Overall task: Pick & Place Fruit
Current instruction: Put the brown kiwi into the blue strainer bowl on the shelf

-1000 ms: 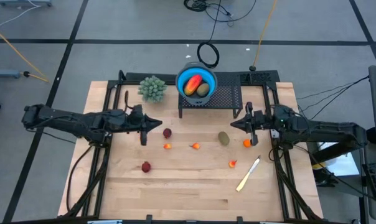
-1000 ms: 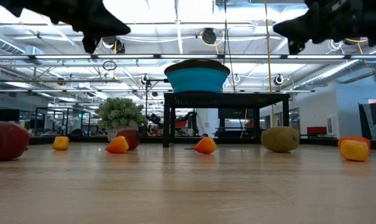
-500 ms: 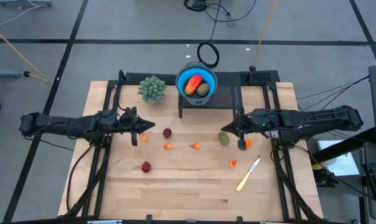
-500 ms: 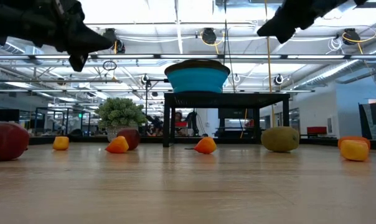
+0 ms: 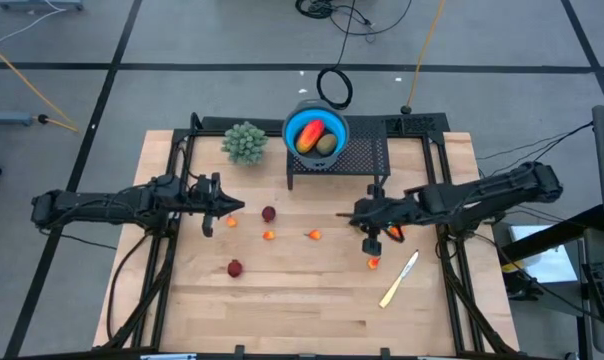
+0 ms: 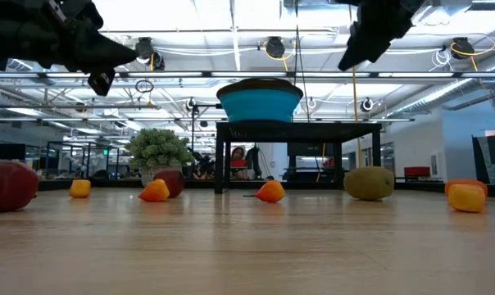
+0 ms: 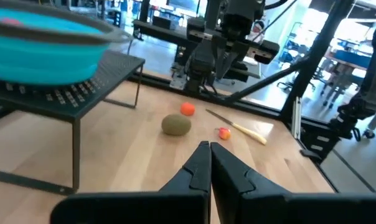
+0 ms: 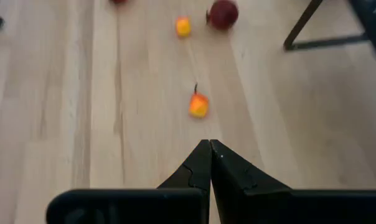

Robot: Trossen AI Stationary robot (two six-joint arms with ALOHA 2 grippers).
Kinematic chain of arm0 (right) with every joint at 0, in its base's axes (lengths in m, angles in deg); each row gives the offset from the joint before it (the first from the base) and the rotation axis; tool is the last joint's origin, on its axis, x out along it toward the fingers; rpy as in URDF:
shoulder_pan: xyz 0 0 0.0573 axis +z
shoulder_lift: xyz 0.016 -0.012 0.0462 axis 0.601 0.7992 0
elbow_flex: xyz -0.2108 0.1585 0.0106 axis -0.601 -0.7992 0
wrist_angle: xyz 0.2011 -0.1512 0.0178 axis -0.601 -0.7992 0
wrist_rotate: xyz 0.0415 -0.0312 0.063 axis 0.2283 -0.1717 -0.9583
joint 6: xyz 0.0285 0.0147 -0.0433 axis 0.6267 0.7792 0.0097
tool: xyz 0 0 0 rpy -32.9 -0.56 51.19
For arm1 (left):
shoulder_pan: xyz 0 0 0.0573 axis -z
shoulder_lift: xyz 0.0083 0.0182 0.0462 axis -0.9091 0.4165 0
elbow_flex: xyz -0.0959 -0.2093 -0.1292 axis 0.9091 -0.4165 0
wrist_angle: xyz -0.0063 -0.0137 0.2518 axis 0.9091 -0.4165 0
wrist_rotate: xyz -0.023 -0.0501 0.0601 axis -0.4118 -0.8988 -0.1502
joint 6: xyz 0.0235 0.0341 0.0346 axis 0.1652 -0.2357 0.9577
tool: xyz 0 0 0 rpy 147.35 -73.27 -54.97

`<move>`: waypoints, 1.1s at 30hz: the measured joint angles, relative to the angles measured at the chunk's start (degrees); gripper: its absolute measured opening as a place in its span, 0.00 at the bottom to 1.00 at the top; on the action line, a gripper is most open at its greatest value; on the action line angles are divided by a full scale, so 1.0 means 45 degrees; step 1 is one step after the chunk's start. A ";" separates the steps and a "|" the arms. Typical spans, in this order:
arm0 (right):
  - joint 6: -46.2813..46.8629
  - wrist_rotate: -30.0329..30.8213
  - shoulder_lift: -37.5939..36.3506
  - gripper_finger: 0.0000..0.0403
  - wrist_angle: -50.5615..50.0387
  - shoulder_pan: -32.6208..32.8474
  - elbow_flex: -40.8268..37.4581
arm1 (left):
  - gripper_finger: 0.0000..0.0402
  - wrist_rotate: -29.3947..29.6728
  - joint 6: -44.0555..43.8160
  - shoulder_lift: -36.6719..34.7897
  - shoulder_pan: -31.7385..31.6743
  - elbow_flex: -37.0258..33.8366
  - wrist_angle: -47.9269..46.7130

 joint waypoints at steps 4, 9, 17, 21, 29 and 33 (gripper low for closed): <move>0.0143 -0.0003 0.0704 0.00 -0.0835 0.0045 0.0285 | 0.02 -0.0058 -0.0317 0.0010 -0.0225 -0.0352 0.0118; 0.0214 -0.0499 0.1057 0.00 -0.1215 -0.0078 0.0293 | 0.00 0.0131 -0.0306 0.0015 -0.0292 -0.0387 0.0626; 0.2365 -0.0682 0.1121 0.03 -0.2275 -0.0741 0.0293 | 0.04 0.1008 -0.0054 0.0024 -0.0289 -0.0387 0.0653; 0.3271 -0.0681 0.1121 0.08 -0.2464 -0.1061 0.0293 | 0.02 0.1194 -0.0001 0.0024 -0.0288 -0.0387 0.0631; 0.4407 -0.0718 0.1121 0.28 -0.2590 -0.1605 0.0293 | 0.04 0.1196 0.0019 0.0024 -0.0288 -0.0387 0.0605; 0.4794 -0.1404 0.1121 0.40 -0.2595 -0.1894 0.0293 | 0.05 0.1200 0.0082 0.0024 -0.0288 -0.0387 0.0600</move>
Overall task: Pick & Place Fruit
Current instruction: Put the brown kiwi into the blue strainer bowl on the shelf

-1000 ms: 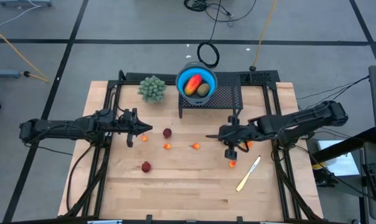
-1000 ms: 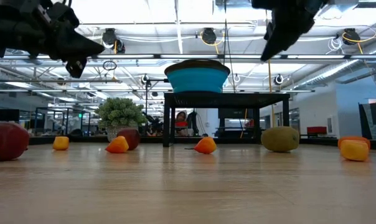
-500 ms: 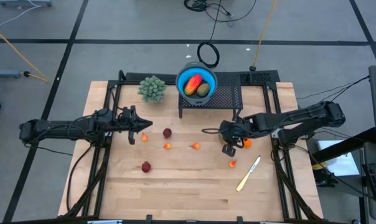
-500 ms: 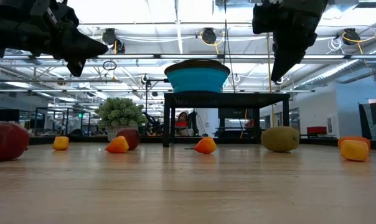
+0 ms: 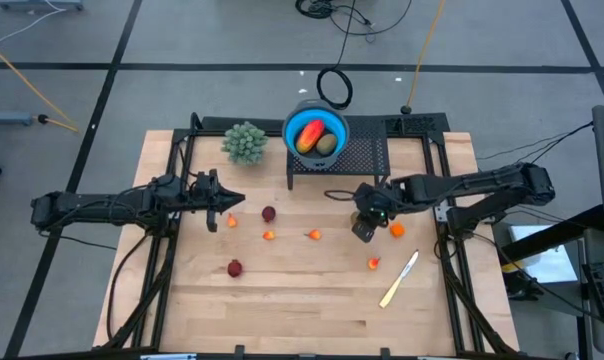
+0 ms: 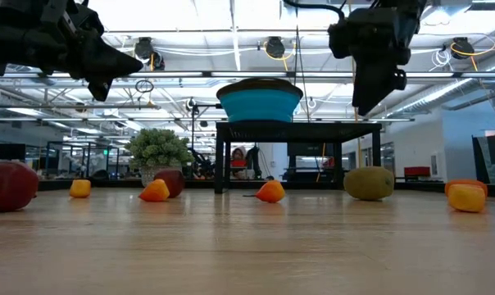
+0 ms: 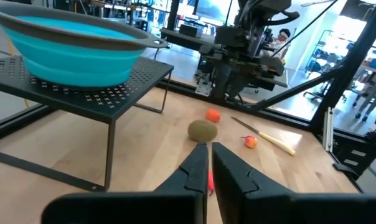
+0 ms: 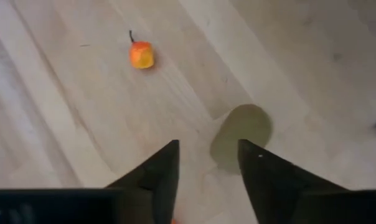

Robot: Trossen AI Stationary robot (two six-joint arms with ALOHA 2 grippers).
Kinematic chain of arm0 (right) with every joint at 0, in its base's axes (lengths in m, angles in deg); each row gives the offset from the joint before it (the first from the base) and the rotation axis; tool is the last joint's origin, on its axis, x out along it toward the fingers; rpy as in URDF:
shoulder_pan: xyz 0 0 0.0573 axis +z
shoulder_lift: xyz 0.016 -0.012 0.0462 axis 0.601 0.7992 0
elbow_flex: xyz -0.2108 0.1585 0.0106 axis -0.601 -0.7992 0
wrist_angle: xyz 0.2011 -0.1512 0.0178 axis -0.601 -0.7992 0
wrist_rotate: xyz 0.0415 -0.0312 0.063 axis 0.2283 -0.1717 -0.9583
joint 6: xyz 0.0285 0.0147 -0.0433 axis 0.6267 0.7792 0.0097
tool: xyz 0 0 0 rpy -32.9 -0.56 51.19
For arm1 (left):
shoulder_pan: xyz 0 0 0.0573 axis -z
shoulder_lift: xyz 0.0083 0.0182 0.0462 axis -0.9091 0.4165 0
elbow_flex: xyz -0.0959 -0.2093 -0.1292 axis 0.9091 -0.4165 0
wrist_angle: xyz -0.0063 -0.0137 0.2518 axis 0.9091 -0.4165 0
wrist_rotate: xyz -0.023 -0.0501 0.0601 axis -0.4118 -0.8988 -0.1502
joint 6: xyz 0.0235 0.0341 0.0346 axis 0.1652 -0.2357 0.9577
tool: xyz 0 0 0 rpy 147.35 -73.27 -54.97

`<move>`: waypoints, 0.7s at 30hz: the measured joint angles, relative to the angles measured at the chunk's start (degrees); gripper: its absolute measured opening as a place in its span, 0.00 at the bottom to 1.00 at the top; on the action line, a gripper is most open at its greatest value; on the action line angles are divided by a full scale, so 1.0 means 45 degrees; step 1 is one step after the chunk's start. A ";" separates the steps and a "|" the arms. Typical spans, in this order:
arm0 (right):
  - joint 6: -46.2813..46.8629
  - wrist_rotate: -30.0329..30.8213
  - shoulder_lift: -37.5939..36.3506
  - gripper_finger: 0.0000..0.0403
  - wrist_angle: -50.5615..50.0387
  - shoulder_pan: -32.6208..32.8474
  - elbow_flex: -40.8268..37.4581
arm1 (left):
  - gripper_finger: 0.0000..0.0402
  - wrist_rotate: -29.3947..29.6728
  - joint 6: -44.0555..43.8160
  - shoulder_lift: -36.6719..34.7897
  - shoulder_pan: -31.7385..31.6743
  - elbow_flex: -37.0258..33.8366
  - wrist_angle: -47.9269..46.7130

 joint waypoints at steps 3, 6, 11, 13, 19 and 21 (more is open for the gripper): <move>0.0349 -0.0319 0.0000 0.49 -0.0080 -0.0152 0.0000 | 0.02 0.0000 0.0108 0.0000 0.0000 0.0000 -0.0010; 0.0541 -0.0271 0.0000 0.56 -0.0311 -0.0259 0.0000 | 0.00 0.0005 0.0141 0.0000 0.0000 0.0000 -0.0010; 0.0865 -0.0211 0.0000 0.64 -0.0403 -0.0447 0.0000 | 0.04 0.0009 0.0141 0.0000 0.0000 0.0000 -0.0015; 0.0876 -0.0203 0.0000 0.65 -0.0403 -0.0487 0.0000 | 0.05 0.0010 0.0141 0.0000 0.0000 0.0002 -0.0015; 0.0560 -0.0273 0.0000 0.66 -0.0403 -0.0494 0.0000 | 0.02 0.0015 0.0137 0.0000 0.0000 0.0005 -0.0010; 0.0166 -0.0279 -0.0003 0.65 -0.0387 -0.0494 0.0000 | 0.01 0.0014 0.0140 0.0000 0.0000 0.0005 -0.0015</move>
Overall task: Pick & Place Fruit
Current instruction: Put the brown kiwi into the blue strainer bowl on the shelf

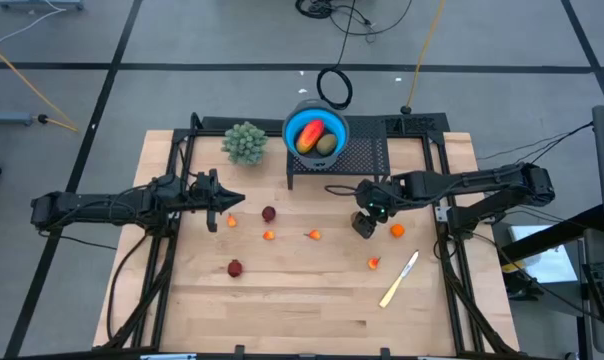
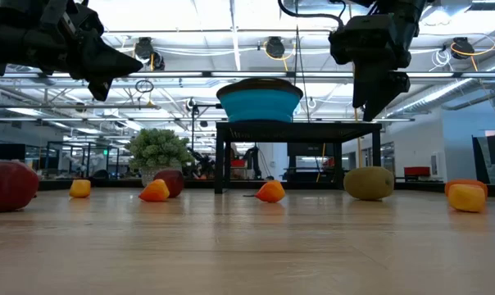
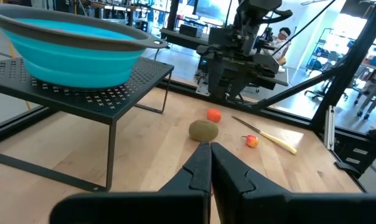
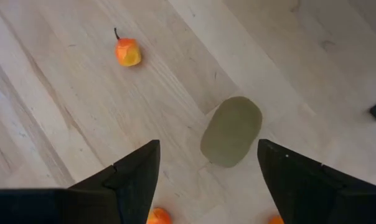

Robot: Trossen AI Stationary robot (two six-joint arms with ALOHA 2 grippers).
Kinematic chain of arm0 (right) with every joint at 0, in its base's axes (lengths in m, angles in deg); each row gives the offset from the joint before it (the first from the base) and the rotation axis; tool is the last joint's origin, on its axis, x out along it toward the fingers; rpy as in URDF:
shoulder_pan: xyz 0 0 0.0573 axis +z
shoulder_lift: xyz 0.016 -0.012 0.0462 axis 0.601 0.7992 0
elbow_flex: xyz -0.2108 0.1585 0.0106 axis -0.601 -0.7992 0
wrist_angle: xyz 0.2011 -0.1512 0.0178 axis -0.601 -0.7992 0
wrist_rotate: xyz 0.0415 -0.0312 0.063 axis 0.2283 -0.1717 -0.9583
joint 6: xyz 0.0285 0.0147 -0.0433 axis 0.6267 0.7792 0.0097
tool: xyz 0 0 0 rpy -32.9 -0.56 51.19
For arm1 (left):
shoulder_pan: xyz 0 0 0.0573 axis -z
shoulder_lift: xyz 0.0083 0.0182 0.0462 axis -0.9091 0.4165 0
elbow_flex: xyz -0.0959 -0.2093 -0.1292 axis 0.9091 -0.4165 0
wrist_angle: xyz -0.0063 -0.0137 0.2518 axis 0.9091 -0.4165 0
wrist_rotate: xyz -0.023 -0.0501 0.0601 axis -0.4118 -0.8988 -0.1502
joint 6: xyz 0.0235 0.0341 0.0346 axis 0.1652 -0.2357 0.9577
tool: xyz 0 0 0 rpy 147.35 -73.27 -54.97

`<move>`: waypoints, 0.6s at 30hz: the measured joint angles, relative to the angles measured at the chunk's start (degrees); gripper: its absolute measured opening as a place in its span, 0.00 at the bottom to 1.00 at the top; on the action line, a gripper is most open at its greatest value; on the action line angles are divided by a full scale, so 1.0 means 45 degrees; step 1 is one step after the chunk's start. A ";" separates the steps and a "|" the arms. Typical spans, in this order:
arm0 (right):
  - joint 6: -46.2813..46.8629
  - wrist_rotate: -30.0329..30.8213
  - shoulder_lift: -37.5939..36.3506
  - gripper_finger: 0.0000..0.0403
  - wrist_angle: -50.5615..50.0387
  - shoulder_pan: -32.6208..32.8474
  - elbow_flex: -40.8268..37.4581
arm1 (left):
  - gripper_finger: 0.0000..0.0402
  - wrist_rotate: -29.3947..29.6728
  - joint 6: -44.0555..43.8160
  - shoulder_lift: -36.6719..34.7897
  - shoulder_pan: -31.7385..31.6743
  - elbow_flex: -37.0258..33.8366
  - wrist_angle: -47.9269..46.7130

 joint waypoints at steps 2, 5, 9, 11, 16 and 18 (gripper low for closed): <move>-0.0343 0.0005 -0.0011 0.64 0.0151 0.0000 -0.0005 | 0.01 0.0000 -0.0004 0.0000 0.0000 0.0000 0.0000; -0.0400 -0.0012 -0.0016 0.64 0.0402 0.0001 -0.0005 | 0.03 0.0000 -0.0004 0.0000 0.0000 0.0000 0.0002; -0.0371 0.0000 -0.0016 0.65 0.0779 0.0005 -0.0011 | 0.05 0.0000 -0.0004 0.0000 0.0000 0.0000 0.0000; -0.0040 -0.0024 -0.0016 0.65 0.0854 0.0005 -0.0015 | 0.04 0.0000 -0.0004 0.0000 0.0000 0.0000 0.0000; 0.0737 0.0028 -0.0016 0.64 0.0517 -0.0017 -0.0015 | 0.01 0.0000 -0.0009 0.0000 0.0000 0.0000 -0.0093; 0.1237 0.0051 -0.0016 0.64 0.0074 -0.0034 -0.0015 | 0.01 0.0000 -0.0009 -0.0003 0.0000 0.0005 -0.0166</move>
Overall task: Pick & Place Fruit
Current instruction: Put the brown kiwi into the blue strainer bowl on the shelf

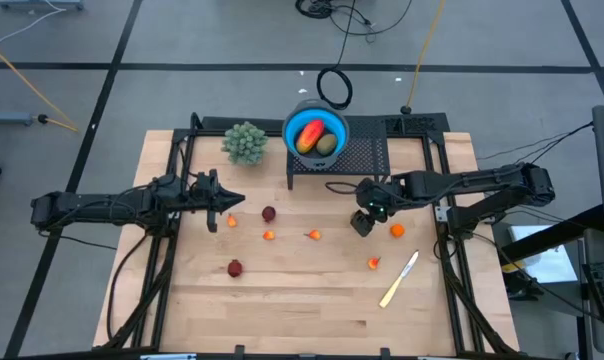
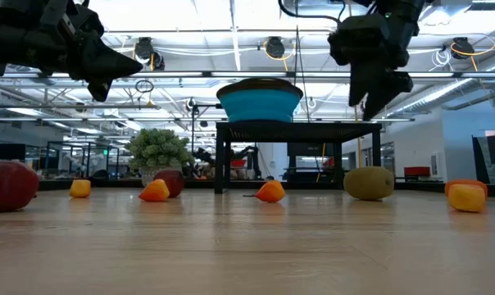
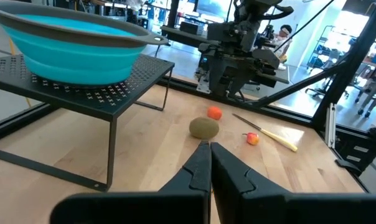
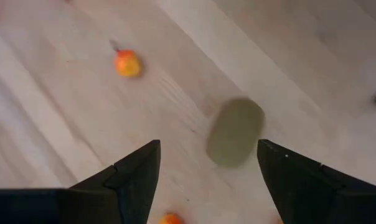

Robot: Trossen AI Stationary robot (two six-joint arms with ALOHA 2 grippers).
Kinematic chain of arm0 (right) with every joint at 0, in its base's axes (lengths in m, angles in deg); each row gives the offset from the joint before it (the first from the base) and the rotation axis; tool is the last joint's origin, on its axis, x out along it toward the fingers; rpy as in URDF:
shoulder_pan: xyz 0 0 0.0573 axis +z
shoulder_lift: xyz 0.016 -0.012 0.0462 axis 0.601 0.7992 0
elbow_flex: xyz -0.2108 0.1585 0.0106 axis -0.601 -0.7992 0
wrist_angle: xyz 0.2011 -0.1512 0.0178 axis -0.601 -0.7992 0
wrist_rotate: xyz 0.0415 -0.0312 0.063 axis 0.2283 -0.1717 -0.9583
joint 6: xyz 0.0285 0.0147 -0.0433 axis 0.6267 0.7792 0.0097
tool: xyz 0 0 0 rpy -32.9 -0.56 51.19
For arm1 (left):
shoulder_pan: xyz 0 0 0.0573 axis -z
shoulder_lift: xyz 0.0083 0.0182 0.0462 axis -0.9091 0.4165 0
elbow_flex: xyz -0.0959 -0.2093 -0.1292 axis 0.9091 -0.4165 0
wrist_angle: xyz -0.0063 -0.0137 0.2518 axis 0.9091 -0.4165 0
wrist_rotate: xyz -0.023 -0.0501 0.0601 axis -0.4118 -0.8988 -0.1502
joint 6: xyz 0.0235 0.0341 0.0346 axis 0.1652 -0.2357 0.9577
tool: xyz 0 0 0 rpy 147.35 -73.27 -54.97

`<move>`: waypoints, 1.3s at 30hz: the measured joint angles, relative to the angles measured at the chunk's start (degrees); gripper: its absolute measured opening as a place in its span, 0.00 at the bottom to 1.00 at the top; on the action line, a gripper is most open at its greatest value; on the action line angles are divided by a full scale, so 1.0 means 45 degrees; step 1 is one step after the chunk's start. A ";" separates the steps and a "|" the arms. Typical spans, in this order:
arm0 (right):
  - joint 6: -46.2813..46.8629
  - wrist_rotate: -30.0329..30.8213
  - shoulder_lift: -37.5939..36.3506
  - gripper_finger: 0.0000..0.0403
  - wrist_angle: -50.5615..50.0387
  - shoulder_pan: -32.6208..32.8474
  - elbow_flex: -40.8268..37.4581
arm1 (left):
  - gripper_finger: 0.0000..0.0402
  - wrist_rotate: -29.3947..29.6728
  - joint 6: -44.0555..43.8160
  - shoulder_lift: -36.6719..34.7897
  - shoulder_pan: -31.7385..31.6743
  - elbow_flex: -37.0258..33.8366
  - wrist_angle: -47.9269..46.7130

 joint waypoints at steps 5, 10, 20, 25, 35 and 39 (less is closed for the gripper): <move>0.1077 0.0787 0.0000 0.65 -0.0313 0.0192 -0.0282 | 0.05 0.0000 -0.0033 0.0000 0.0000 0.0005 -0.0214; 0.2169 0.0966 0.0071 0.65 -0.0226 0.0420 -0.0967 | 0.04 0.0000 -0.0029 -0.0002 0.0000 0.0005 -0.0208; 0.2894 0.1637 0.0164 0.65 0.1303 0.0441 -0.1968 | 0.03 0.0000 0.0277 -0.0001 0.0000 0.0005 -0.0193; 0.3131 0.1625 0.0165 0.64 0.1461 0.0353 -0.2369 | 0.05 0.0000 0.0481 0.0001 0.0000 0.0005 -0.0188; 0.3064 0.1582 0.0165 0.65 0.3240 0.0350 -0.3162 | 0.05 0.0000 0.0481 -0.0002 0.0000 0.0005 -0.0188; 0.3106 0.1296 0.0165 0.64 0.3361 0.0350 -0.3564 | 0.05 0.0000 0.0481 -0.0002 0.0000 0.0005 -0.0188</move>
